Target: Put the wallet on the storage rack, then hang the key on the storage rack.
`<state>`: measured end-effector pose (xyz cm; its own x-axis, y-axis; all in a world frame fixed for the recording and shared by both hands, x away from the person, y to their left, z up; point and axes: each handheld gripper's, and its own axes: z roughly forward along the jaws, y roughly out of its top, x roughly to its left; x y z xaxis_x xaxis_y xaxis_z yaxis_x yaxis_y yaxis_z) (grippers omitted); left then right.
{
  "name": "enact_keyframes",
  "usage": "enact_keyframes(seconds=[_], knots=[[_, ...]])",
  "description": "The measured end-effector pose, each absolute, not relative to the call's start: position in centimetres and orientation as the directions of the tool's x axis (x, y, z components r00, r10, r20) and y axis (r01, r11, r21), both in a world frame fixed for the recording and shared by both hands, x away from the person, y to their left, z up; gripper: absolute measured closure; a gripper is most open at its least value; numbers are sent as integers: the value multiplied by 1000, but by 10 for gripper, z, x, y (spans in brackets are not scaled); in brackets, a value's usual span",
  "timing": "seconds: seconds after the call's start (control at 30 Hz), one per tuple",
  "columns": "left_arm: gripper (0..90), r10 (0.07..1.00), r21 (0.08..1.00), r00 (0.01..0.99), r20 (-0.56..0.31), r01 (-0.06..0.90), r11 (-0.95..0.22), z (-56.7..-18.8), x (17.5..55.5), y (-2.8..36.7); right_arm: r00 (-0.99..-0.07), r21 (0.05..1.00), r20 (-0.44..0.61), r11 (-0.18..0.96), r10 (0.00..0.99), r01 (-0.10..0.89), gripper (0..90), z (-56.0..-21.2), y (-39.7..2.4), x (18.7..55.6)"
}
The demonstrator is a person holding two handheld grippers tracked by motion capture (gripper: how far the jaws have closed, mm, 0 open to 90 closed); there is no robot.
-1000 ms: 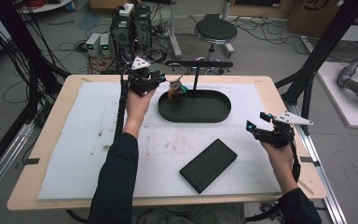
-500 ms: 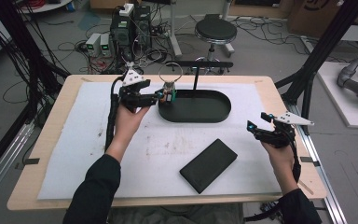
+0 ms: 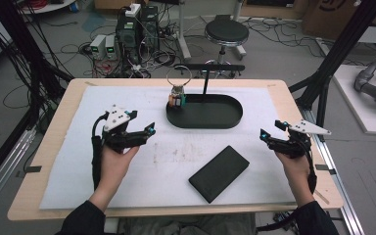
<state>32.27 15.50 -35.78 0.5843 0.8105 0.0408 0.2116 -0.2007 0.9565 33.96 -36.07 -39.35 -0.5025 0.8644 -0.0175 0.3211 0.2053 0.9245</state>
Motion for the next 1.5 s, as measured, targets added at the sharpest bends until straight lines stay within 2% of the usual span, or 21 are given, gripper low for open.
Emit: enact_keyframes(seconds=[0.27,0.6,0.77,0.9,0.97,1.03,1.2,1.37,1.5], knots=[[246,804,957,594,19,221,-186,-377,316,168,-508,927,-27,211,861,309,277,-392,-359,331],[245,775,953,630,40,209,-219,-387,309,163,-561,920,-43,251,827,300,277,-396,-354,326],[245,756,953,654,39,204,-225,-388,305,157,-640,909,-36,292,768,298,278,-401,-356,325],[245,740,952,672,35,204,-230,-391,306,150,-738,888,-16,348,675,299,358,-405,-358,326],[245,728,950,684,34,204,-236,-393,308,147,-776,866,-45,412,629,283,375,-409,-356,325],[245,720,949,694,17,216,-230,-394,310,144,-803,846,-28,442,595,299,389,-414,-353,326],[248,693,943,721,-16,240,-229,-398,312,135,-811,815,-20,480,585,326,387,-421,-342,328],[293,653,937,754,-69,274,-218,-402,308,122,-807,805,-33,495,589,328,375,-423,-332,330],[320,638,928,767,-73,287,-239,-407,302,109,-787,813,-50,483,615,325,370,-421,-334,330]])
